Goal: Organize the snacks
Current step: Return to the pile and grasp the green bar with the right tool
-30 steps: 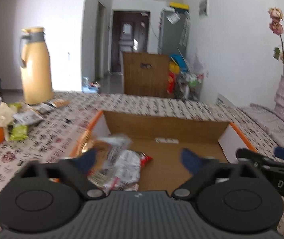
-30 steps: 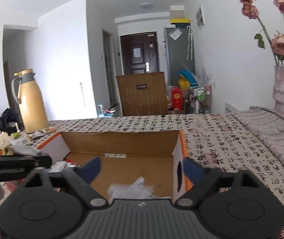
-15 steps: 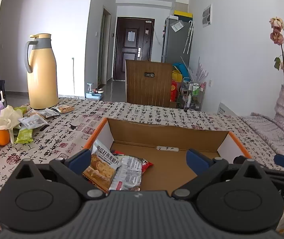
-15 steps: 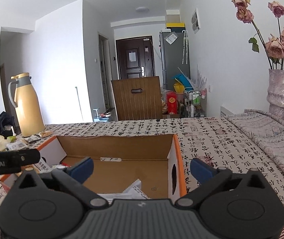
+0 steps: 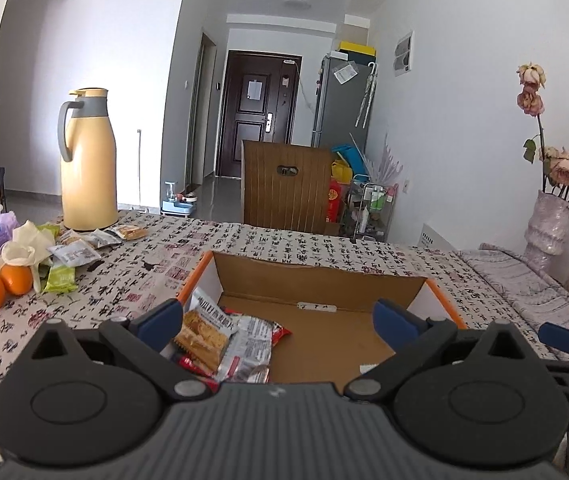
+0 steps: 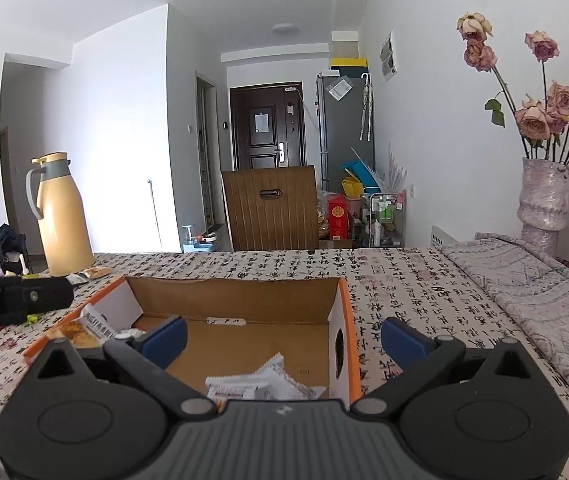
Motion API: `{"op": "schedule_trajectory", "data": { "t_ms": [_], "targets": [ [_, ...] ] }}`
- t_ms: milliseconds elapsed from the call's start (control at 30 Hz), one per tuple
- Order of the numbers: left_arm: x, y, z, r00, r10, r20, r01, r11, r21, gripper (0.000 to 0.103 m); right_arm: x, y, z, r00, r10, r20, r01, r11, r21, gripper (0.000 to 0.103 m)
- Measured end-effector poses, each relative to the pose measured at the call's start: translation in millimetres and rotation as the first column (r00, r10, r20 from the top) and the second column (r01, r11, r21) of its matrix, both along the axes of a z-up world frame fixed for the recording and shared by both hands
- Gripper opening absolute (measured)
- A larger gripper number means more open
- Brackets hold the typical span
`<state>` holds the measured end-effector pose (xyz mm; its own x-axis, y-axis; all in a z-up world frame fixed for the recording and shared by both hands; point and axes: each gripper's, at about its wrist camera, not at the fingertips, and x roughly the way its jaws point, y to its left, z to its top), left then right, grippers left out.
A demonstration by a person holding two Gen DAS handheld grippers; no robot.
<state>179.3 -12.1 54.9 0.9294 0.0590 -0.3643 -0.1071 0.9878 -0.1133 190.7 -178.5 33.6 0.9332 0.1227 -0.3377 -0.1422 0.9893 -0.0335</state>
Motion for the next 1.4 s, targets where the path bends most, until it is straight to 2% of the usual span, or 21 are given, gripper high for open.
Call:
{"op": "schedule_trajectory", "data": {
  "t_ms": [267,367,467,800,867,1000,1167,1300,1367,1400],
  "targets": [
    [-35,6,0,1.0,-0.018,0.007,0.018,1.0,0.0,0.103,-40,-1,-3,1.0,0.003,-0.004,-0.003,1.0,-0.002,0.103],
    [-48,11,-2,0.998,-0.058,0.014,0.059,0.998,-0.018,0.103,-52,-3,-7,1.0,0.006,-0.013,-0.006,1.0,-0.001,0.103],
    [-60,11,-4,0.998,-0.059,0.016,0.059,0.998,-0.004,0.103,-63,-5,-14,1.0,0.005,-0.026,-0.005,1.0,-0.004,0.103],
    [-82,21,-30,0.998,-0.056,-0.022,0.057,0.998,0.026,0.103,-98,-9,-36,0.997,0.008,-0.079,-0.012,0.999,-0.045,0.101],
    [-87,26,-40,0.998,-0.057,-0.038,0.059,0.998,0.039,0.103,-106,-11,-42,0.996,0.006,-0.09,-0.01,0.999,-0.043,0.09],
    [-98,38,-59,0.995,-0.051,-0.085,0.055,0.997,0.048,0.103,-117,-16,-55,0.992,-0.004,-0.122,-0.002,0.999,-0.048,0.086],
    [-101,51,-66,0.993,-0.02,-0.117,0.023,0.999,0.028,0.103,-116,-24,-59,0.989,-0.026,-0.143,0.021,0.999,-0.035,0.06],
    [-102,51,-64,0.993,-0.028,-0.11,0.031,0.999,0.024,0.103,-106,-19,-59,0.987,-0.014,-0.163,0.005,0.998,-0.056,0.057],
    [-102,50,-64,0.993,-0.035,-0.11,0.037,0.999,0.016,0.103,-98,-16,-60,0.98,-0.002,-0.197,-0.008,0.999,-0.051,0.047],
    [-101,50,-65,0.993,-0.037,-0.111,0.038,0.999,0.014,0.103,-95,-15,-60,0.979,0.001,-0.204,-0.012,0.999,-0.053,0.045]
  ]
}}
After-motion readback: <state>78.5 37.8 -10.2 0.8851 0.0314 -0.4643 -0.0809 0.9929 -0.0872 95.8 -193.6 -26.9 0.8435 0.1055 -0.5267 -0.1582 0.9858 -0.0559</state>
